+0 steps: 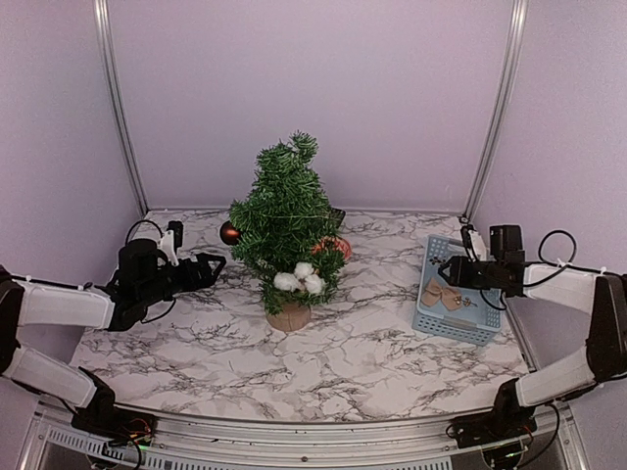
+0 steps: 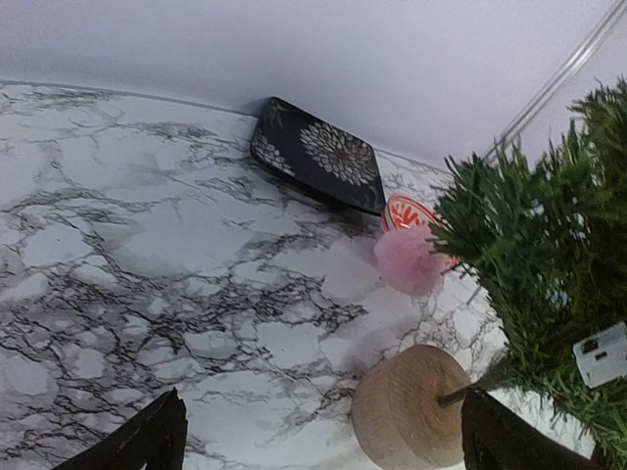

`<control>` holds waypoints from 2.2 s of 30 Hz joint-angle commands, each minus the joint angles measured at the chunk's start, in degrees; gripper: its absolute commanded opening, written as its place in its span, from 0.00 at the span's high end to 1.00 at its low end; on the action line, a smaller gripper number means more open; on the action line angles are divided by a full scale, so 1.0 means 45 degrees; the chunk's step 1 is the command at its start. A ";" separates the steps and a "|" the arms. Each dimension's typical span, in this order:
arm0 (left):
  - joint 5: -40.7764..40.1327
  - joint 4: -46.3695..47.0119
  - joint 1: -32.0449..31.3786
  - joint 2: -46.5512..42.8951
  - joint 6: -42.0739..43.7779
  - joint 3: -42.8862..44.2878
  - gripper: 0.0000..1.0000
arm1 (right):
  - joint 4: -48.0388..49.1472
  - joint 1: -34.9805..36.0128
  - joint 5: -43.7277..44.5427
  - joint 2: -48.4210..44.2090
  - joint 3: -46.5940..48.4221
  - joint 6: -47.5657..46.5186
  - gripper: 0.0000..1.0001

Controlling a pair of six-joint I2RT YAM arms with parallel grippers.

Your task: Decorate the small christmas tree

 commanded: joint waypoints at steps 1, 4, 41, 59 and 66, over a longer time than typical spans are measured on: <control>0.0346 0.0109 -0.1204 0.0265 -0.0009 -0.0618 0.01 | 0.1412 0.1062 -0.1247 -0.0117 0.0571 0.0171 0.54; 0.0434 0.0812 -0.1876 0.0736 -0.0615 -0.0989 0.03 | 0.1461 0.1648 -0.1444 0.0250 0.0962 0.0143 0.55; 0.1746 0.4705 -0.3043 0.8249 -0.2693 0.2747 0.96 | 0.3154 0.2977 -0.2729 0.1624 0.0965 0.0910 0.62; 0.2992 0.3127 -0.1911 0.8764 -0.1357 0.4717 0.80 | 0.1160 0.3129 -0.1716 0.0916 0.1694 -0.0193 0.63; 0.2536 0.2488 -0.1257 0.7596 -0.1342 0.4097 0.57 | -0.1755 0.1391 -0.0823 -0.0783 0.1340 -0.0269 0.64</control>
